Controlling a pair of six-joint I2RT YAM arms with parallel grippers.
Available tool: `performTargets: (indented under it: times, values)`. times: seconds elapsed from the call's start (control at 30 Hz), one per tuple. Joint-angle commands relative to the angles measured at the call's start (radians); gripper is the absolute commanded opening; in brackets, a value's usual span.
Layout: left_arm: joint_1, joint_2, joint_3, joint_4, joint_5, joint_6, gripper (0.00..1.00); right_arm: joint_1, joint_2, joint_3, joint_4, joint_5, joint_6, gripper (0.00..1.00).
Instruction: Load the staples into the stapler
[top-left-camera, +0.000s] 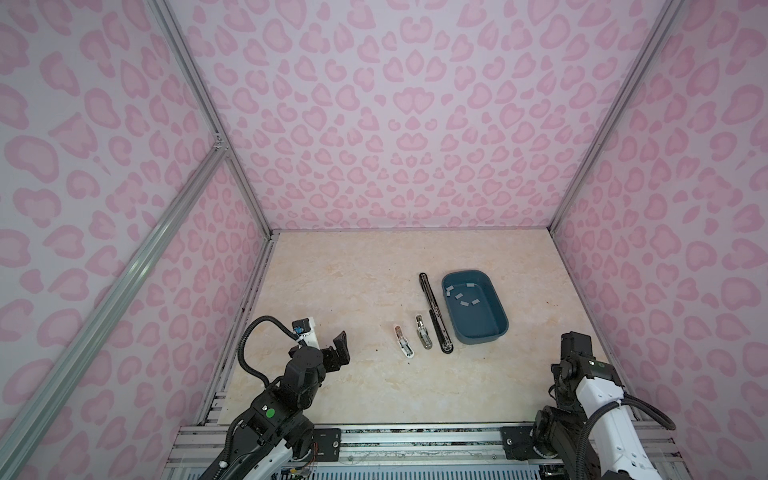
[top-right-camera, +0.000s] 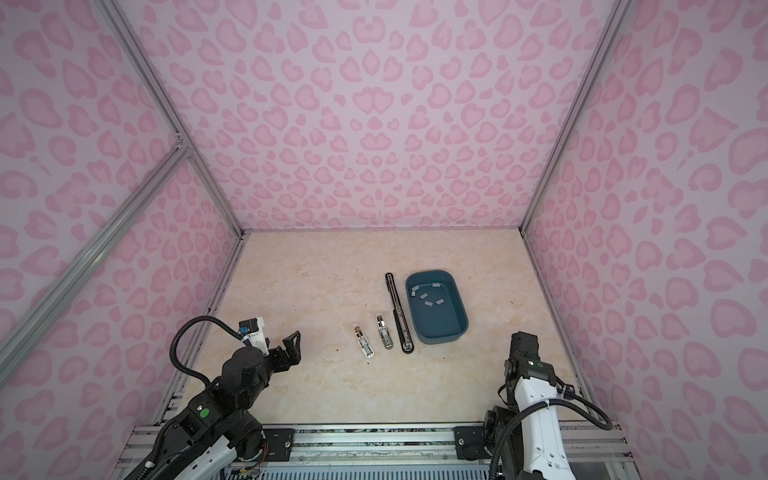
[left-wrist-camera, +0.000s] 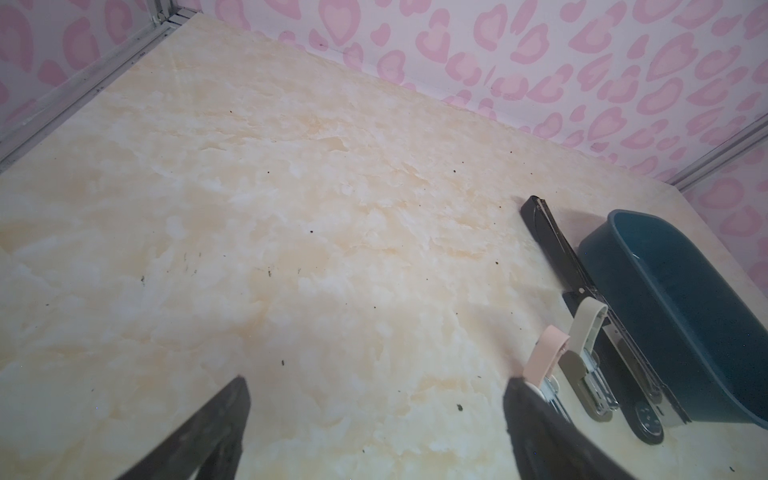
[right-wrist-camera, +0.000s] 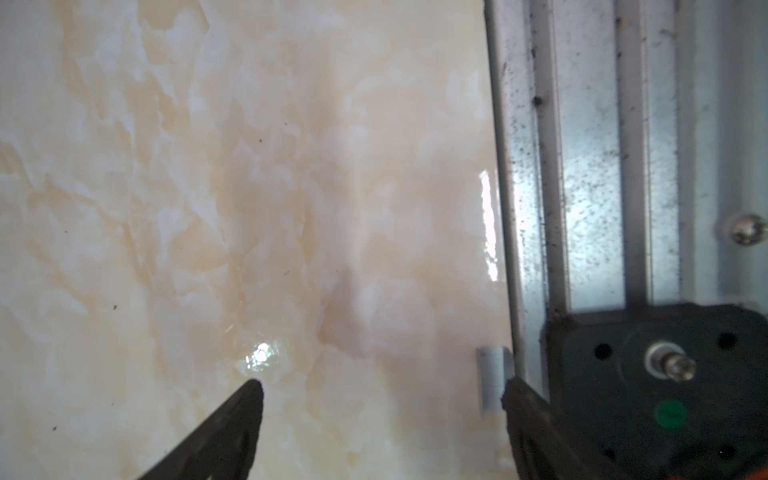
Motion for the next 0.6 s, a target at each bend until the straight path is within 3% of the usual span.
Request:
performTargets:
  times: [0.0, 0.57]
  values:
    - [0.001, -0.001, -0.002, 0.008, 0.001, -0.004, 0.96, -0.001, -0.025, -0.015, -0.007, 0.025, 0.011, 0.91]
    - [0.001, -0.003, -0.002, 0.008, 0.001, -0.004, 0.96, -0.016, -0.200, -0.141, 0.085, -0.026, 0.023, 0.94]
